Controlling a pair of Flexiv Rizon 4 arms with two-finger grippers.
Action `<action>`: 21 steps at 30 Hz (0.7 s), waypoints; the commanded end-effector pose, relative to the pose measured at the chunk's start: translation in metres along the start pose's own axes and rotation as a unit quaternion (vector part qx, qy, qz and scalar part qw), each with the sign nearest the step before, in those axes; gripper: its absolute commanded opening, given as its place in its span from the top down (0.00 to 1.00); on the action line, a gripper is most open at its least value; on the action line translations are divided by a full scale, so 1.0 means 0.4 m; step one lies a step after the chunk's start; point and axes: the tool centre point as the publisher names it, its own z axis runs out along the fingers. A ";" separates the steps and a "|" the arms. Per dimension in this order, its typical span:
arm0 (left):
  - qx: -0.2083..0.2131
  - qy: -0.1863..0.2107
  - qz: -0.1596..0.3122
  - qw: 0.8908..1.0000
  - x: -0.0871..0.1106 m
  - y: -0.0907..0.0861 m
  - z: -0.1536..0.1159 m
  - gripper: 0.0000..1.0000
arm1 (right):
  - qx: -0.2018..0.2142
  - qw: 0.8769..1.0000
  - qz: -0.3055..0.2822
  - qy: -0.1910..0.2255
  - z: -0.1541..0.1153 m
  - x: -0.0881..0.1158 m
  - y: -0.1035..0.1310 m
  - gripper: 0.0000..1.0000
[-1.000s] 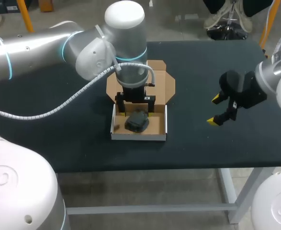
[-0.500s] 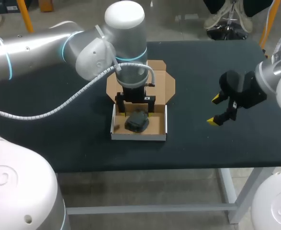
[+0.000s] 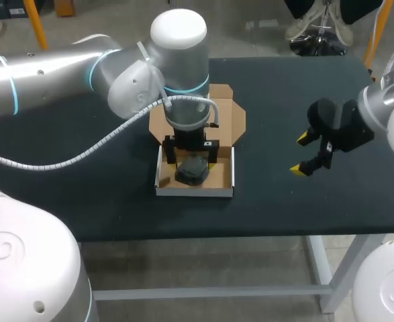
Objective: Assemble the packaging by folding the flat box into shape, placing the metal phone stand inside, and closing the box properly
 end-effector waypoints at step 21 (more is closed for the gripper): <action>-0.025 -0.019 -0.013 0.999 0.038 0.095 0.017 0.00 | -0.003 1.000 -0.001 0.003 -0.005 -0.001 -0.002 0.00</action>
